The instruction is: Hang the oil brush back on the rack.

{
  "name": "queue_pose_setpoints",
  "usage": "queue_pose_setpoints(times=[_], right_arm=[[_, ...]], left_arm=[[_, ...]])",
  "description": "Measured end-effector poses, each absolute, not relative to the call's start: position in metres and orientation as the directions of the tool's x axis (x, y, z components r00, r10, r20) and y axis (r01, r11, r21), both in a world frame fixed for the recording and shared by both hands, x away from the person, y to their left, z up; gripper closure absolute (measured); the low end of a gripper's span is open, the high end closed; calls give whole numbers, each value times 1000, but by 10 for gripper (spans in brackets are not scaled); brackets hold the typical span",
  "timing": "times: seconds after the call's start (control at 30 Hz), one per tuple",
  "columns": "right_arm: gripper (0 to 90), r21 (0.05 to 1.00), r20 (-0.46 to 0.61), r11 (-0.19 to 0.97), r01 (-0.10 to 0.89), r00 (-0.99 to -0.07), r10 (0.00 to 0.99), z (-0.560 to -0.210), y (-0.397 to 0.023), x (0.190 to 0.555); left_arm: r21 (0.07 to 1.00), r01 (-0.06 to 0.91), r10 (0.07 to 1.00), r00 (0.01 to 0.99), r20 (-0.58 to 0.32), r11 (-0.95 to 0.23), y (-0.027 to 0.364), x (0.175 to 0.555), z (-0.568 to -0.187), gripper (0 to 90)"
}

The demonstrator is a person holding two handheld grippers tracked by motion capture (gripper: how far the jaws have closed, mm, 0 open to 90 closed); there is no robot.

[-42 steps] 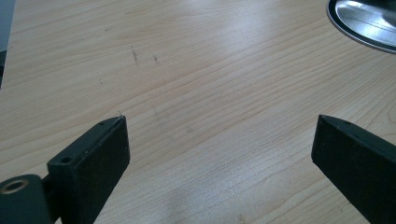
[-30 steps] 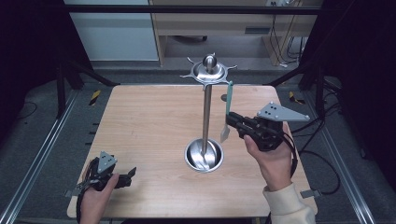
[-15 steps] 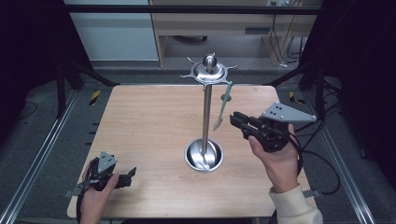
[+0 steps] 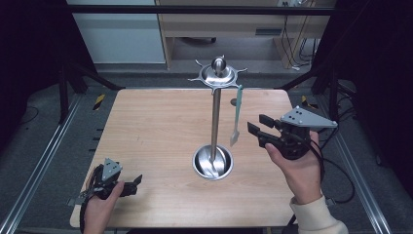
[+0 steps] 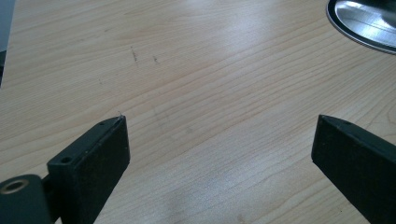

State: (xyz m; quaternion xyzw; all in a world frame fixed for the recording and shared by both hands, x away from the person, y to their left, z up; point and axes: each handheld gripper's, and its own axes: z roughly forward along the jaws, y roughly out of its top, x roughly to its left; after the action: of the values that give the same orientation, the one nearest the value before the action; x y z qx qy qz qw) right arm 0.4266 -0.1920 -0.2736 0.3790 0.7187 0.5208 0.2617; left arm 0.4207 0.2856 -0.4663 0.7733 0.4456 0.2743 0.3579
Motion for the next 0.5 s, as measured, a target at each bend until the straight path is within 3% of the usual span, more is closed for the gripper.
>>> queue_pose_setpoints(times=[0.37,0.5], right_arm=[[279,929,-37,221,299,-516,856,-281,-197,432],[241,920,-76,255,298,-502,862,-286,-198,432]], left_arm=[[800,490,885,454,105,-346,286,420,-466,39],[800,491,885,454,104,-346,286,420,-466,39]])
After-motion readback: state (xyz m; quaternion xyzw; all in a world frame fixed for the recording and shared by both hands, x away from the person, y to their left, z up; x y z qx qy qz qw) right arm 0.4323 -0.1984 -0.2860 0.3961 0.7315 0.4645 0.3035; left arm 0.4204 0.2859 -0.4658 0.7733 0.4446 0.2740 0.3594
